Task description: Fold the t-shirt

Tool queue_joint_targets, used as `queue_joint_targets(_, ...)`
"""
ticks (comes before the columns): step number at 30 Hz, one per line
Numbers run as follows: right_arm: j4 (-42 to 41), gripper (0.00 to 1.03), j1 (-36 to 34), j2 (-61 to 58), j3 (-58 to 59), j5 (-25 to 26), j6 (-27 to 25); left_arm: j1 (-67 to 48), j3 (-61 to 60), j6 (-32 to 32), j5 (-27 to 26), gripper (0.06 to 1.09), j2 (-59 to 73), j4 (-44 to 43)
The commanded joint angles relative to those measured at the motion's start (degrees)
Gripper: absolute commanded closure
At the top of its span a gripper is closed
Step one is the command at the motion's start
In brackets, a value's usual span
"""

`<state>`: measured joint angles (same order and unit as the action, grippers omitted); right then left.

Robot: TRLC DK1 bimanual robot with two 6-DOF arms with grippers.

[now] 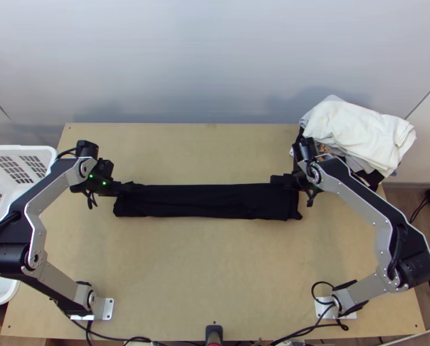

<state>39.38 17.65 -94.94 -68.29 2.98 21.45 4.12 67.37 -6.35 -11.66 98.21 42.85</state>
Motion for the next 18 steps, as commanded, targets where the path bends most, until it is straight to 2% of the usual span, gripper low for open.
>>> queue_joint_targets(1, -3.16, 0.7, 0.19, -2.27, 1.41, 4.05, 1.31, 0.1, -1.19, 3.71, 0.23, 1.01, 1.19, -4.88)
queue_joint_targets(3, -3.16, 0.21, 0.19, -2.18, 1.23, 4.14, 1.31, 0.1, -1.1, 4.15, 0.15, 0.82, 1.19, -4.35)
queue_joint_targets(4, -3.08, 0.09, 0.19, -1.83, 0.97, 4.14, 1.49, 0.1, -1.19, 4.06, -0.29, 0.73, 0.93, -3.74)
queue_joint_targets(5, -3.08, 0.04, 0.19, -0.95, 0.79, 4.14, 1.66, 0.1, -1.28, 4.15, -0.91, 0.63, 0.31, -3.48)
queue_joint_targets(6, -3.08, 0.04, 0.28, 0.37, 0.53, 4.75, 1.66, 0.19, -1.19, 4.24, -1.96, 0.55, -0.22, -3.21)
queue_joint_targets(10, -3.16, 0.04, 1.16, 7.48, -1.14, 8.27, 1.22, 1.5, -0.93, 3.62, -2.4, 0.32, -3.91, -1.98)
queue_joint_targets(12, -2.55, 0.04, 1.16, 10.65, -2.28, 8.35, 1.22, 3.88, -1.37, 3.54, -4.51, 0.32, -6.37, -1.98)
queue_joint_targets(18, 2.55, 0.04, 1.33, 15.04, -2.9, 8.09, 1.31, 14.95, -3.3, 4.24, -20.77, 0.32, -8.21, -1.63)
